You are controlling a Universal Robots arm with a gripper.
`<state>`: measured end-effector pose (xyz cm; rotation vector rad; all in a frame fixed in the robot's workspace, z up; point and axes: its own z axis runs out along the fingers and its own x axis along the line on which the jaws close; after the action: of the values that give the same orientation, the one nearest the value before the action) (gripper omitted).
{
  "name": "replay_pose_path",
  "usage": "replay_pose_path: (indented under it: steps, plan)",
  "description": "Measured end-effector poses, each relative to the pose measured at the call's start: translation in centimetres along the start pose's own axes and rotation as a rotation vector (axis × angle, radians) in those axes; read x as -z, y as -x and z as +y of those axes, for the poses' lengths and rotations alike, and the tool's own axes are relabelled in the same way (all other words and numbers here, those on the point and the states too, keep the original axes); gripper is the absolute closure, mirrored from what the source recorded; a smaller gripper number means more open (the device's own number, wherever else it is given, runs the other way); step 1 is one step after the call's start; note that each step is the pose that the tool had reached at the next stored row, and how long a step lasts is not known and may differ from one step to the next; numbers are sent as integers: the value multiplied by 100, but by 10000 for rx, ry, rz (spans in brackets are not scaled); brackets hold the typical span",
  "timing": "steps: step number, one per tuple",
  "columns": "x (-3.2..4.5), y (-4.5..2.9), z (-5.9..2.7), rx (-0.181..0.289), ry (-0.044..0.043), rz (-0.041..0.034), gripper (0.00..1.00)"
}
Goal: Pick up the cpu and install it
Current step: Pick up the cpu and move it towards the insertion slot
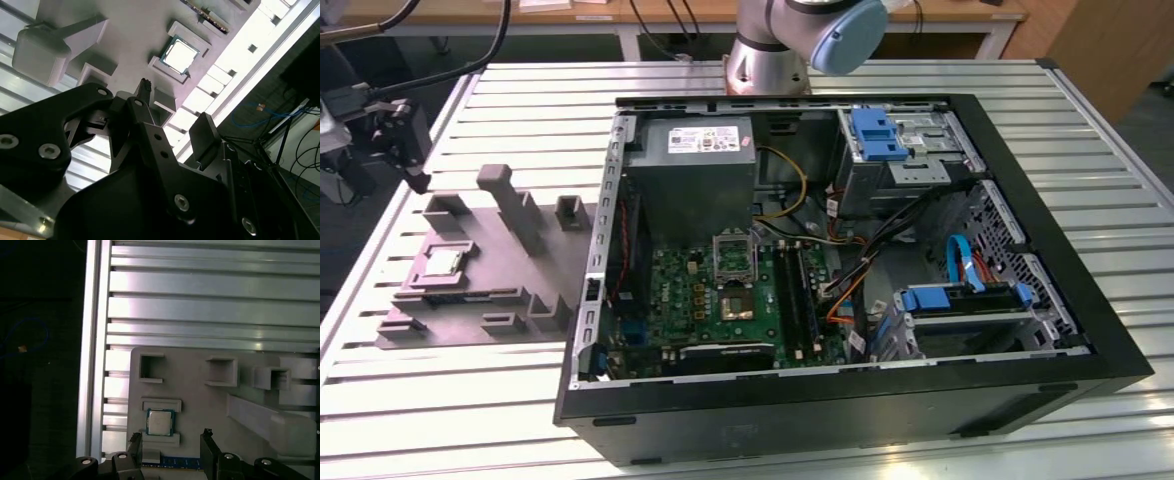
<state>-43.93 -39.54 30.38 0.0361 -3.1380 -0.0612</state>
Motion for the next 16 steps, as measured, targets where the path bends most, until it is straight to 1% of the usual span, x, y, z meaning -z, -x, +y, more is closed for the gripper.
replay_pose_path:
  steps: [2,7,10,16]
  plan:
    - [-3,0,0,1,1,-9,42]
    - [-33,-16,-1,5,-2,-106,42]
    - [-59,-23,-2,6,-2,-147,42]
    - [-142,-26,-5,6,-3,-157,42]
